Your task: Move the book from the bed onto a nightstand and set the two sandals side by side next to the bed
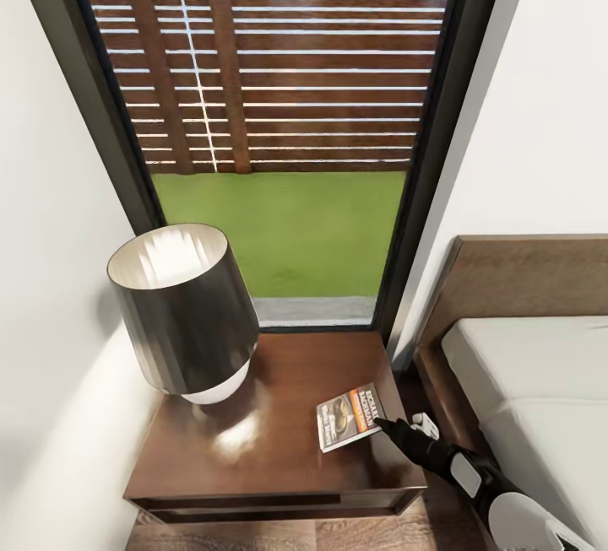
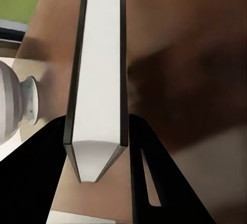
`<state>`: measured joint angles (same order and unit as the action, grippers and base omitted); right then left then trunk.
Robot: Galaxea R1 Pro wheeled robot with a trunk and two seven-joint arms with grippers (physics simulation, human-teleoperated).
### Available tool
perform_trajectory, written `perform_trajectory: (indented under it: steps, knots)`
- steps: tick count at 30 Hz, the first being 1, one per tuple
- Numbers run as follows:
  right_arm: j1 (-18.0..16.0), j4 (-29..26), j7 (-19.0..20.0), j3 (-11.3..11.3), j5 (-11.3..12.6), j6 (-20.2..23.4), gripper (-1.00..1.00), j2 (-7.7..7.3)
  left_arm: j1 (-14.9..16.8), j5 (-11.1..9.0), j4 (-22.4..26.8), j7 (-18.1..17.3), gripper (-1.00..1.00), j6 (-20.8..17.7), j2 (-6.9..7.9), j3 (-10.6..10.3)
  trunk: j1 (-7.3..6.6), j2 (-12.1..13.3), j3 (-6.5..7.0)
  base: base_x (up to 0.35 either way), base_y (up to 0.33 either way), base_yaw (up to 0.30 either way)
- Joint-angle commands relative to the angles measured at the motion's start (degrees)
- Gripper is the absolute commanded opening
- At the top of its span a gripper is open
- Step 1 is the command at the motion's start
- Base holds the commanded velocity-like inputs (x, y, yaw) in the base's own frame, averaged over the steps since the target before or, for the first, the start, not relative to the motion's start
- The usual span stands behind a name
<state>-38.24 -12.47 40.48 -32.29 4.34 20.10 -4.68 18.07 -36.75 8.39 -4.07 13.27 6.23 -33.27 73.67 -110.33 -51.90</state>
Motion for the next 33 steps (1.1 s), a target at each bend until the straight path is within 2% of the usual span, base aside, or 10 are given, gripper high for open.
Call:
perform_trajectory:
  steps: [1,6,12,13,31,33]
  knots:
    - [-0.2,0.0,-0.2,-0.1,0.1,0.7,-1.0,-0.03,0.0,-0.6,0.0,-0.2,1.0,0.2,0.03,-0.4,-0.01,0.0,-0.05,0.0,0.0,0.0]
    - [-0.5,0.0,-0.5,-0.1,0.1,1.1,-1.0,-0.06,0.0,-0.6,0.0,-0.2,1.0,0.2,0.06,-0.4,0.87,-1.6,-0.76,0.0,0.0,0.0]
    - [-0.8,0.0,-0.6,-0.1,0.1,1.3,-1.0,-0.07,0.0,-0.6,0.0,-0.2,1.0,0.2,0.05,-0.4,0.87,-1.6,-0.76,0.0,0.0,0.0]
    - [-0.8,0.0,-0.6,-0.1,0.1,1.3,1.0,-0.07,0.0,-0.6,0.0,-0.2,1.0,0.2,0.06,-0.4,0.87,-1.6,-0.76,0.0,0.0,0.0]
    - [-0.9,0.0,-0.7,-0.1,0.2,1.3,1.0,-0.19,0.0,-0.6,0.0,-0.2,1.0,0.2,0.02,-0.3,0.87,-1.6,-0.76,0.0,0.0,0.0]
    - [-0.9,0.0,-0.7,-0.1,0.2,1.3,1.0,-0.21,0.0,-0.6,0.0,-0.2,1.0,0.2,0.01,-0.3,0.43,-0.8,-0.41,0.0,0.0,0.0]
